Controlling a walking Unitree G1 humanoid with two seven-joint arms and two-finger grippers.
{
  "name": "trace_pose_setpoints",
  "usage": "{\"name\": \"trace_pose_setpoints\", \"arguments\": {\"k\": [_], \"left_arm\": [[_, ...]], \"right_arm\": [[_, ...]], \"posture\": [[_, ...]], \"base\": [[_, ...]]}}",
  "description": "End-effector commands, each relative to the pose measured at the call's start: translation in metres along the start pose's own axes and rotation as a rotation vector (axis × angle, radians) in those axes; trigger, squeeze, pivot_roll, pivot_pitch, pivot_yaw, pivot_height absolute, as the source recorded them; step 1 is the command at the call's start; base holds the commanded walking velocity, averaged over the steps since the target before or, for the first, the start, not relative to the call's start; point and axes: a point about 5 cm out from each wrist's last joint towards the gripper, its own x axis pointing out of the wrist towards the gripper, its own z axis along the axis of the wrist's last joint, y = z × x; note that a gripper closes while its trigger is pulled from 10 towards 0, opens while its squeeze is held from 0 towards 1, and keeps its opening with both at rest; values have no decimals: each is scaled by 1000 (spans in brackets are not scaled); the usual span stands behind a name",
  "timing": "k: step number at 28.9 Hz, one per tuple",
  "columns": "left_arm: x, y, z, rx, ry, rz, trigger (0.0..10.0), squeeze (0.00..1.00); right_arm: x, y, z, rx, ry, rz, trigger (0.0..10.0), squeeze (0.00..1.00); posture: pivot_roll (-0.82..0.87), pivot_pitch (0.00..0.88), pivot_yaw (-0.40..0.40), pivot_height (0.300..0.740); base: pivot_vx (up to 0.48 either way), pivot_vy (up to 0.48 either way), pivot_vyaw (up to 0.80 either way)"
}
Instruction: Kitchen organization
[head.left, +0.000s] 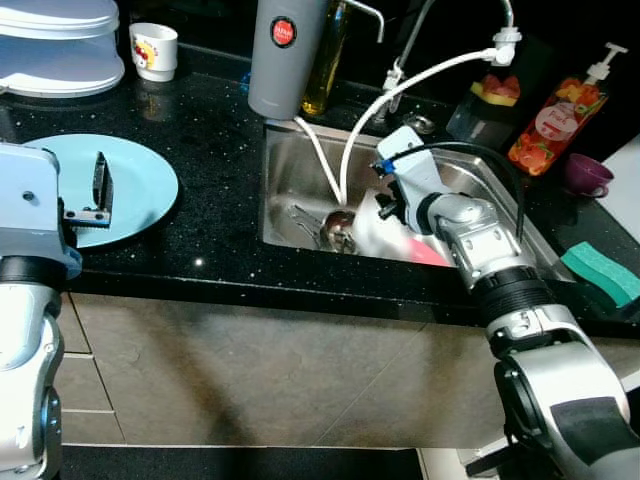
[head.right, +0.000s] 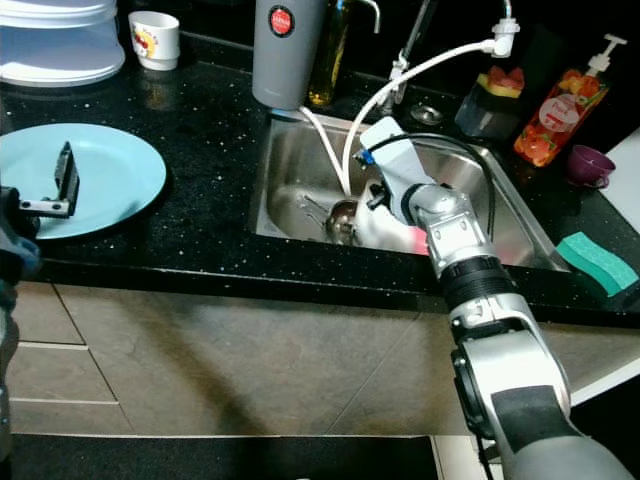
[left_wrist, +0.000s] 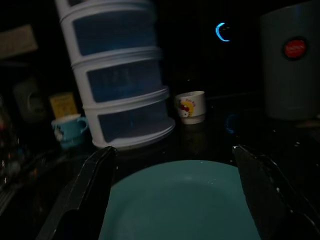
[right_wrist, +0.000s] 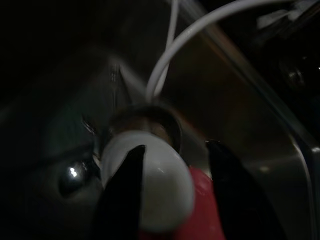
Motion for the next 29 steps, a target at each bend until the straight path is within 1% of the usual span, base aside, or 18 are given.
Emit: {"name": "trace_pose_setpoints", "arguments": {"k": [1,2,3,4,5,8,9,11,13,14,15,18,19,20,21,23,27,29], "left_arm": [[1,-7,-1,17,-2,-55,10000,0],[1,-8,-2,35,0,-76,10000,0],[-1,-7,-3,63,5,-107,10000,0],[-1,-7,-3,63,5,-107,10000,0],[-3,-7,-5,116,15,-158,10000,0],[-3,-7,-5,137,19,-176,10000,0],[-5,-7,-6,188,24,-211,10000,0],[-7,-8,-8,291,35,-274,10000,0],[-13,-5,-11,512,62,-381,10000,0],[-18,-4,-13,623,87,-466,10000,0],[-18,-4,-13,623,87,-466,10000,0],[-20,-1,-12,662,116,-525,10000,0],[-20,-1,-12,662,116,-525,10000,0],[-21,2,-12,688,136,-554,10000,0],[-21,2,-12,688,136,-554,10000,0],[-22,3,-13,704,155,-576,10000,0],[-24,4,-15,721,166,-588,10000,0],[-27,8,-22,770,216,-609,10000,0]], "right_arm": [[-3,-5,8,76,-95,-30,10000,588],[-5,-3,21,221,-202,12,10000,0],[-11,1,37,420,-356,106,10000,0],[-11,1,37,420,-356,106,10000,0],[-23,13,50,561,-490,268,10000,0],[-27,17,53,586,-524,316,10000,0],[-32,24,55,634,-554,391,10000,0],[-40,35,56,685,-584,500,10000,0],[-55,55,53,669,-600,654,10000,0],[-65,68,51,661,-610,751,10000,0],[-65,68,51,661,-610,751,10000,0],[-84,79,53,655,-634,902,10000,0],[-84,79,53,655,-634,902,10000,0],[-103,83,56,682,-672,1039,10000,0],[-103,83,56,682,-672,1039,10000,0],[-118,86,59,695,-693,1137,10000,0],[-123,90,60,698,-691,1169,10000,0],[-131,103,58,705,-664,1209,10000,0]], "posture": [[192,0,-173,740],[189,0,-171,740],[187,0,-168,740],[187,0,-168,740],[187,0,-167,740],[187,0,-167,740],[188,0,-164,740],[189,0,-161,740],[192,0,-154,740],[192,0,-151,740],[192,0,-151,740],[195,0,-149,740],[195,0,-149,740],[196,0,-145,740],[196,0,-145,740],[195,0,-140,740],[192,0,-138,740],[193,0,-133,740]], "base": [[0,0,0],[0,0,0],[0,0,0],[0,0,0],[0,0,0],[0,0,0],[0,0,0],[0,0,0],[0,0,0],[0,0,0],[0,0,0],[0,0,0],[0,0,0],[0,0,0],[0,0,0],[0,0,0],[0,0,0],[0,0,0]]}}
